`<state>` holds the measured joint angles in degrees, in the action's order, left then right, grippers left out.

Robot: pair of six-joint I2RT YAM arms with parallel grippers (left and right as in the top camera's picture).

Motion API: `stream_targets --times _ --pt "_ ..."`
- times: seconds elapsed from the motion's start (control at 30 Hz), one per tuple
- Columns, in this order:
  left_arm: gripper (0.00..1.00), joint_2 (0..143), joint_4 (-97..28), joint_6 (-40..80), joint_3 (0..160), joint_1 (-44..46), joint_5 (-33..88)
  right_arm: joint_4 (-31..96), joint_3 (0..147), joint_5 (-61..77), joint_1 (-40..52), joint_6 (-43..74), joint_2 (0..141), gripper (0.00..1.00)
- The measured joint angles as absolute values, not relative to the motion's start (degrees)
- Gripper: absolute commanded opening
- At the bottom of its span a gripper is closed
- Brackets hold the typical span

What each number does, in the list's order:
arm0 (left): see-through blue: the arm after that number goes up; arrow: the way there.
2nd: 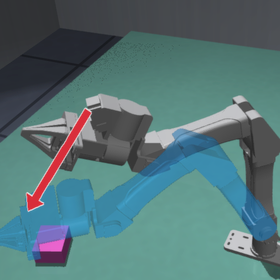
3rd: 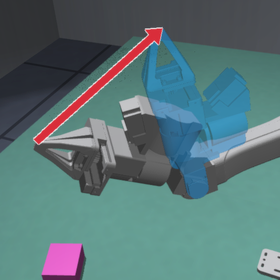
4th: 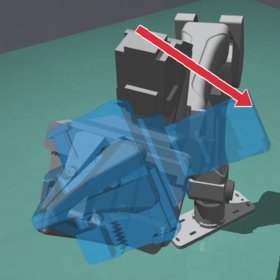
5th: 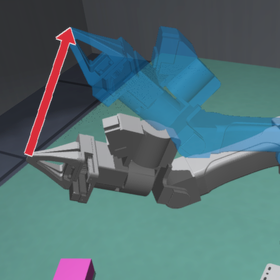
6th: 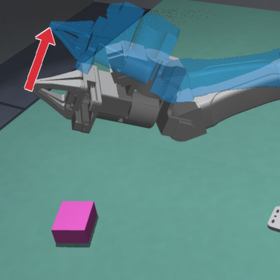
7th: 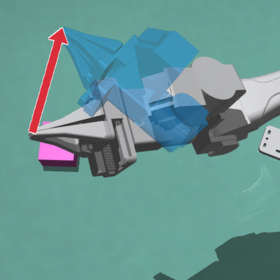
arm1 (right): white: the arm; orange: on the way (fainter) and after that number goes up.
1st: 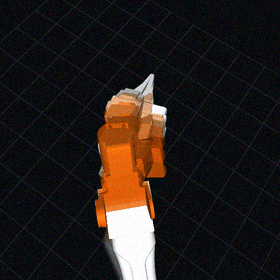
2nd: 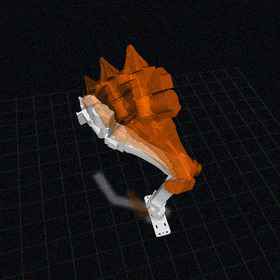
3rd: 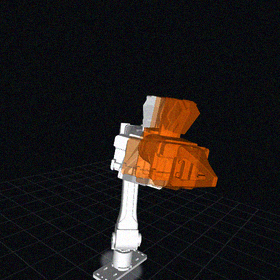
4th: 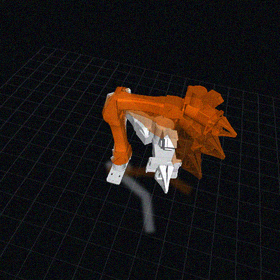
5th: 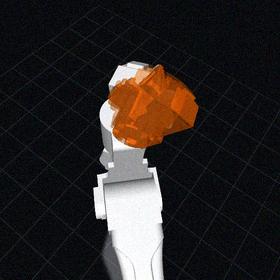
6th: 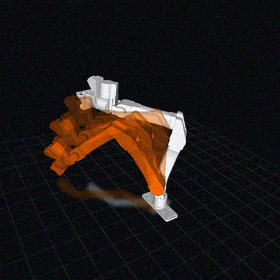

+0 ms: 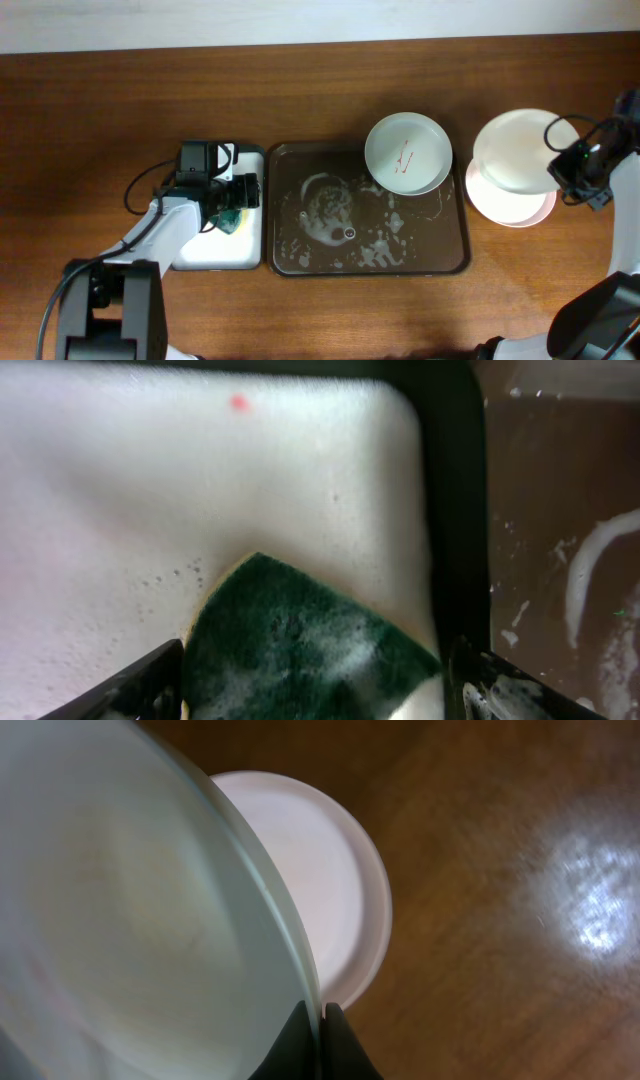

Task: Clean dirty plates on tray and stack at the side
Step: 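Lift the scrubbed plate with the right gripper and stack it on the right plate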

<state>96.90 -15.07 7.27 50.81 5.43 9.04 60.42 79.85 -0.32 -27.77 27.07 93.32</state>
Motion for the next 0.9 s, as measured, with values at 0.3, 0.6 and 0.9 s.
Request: stream_targets --times 0.3,0.6,0.9 --pt "0.51 99.98 -13.76 7.16 50.85 5.58 7.09 54.61 73.45 0.21 -30.35 27.18 93.32 0.13" --pt "0.0 100.42 -10.52 7.2 50.83 5.56 6.46 53.93 71.77 1.5 -30.35 27.05 93.3 0.19" --pt "0.69 98.0 -13.04 11.84 50.83 5.56 4.05 53.71 71.77 11.64 -28.51 19.33 93.3 0.28"
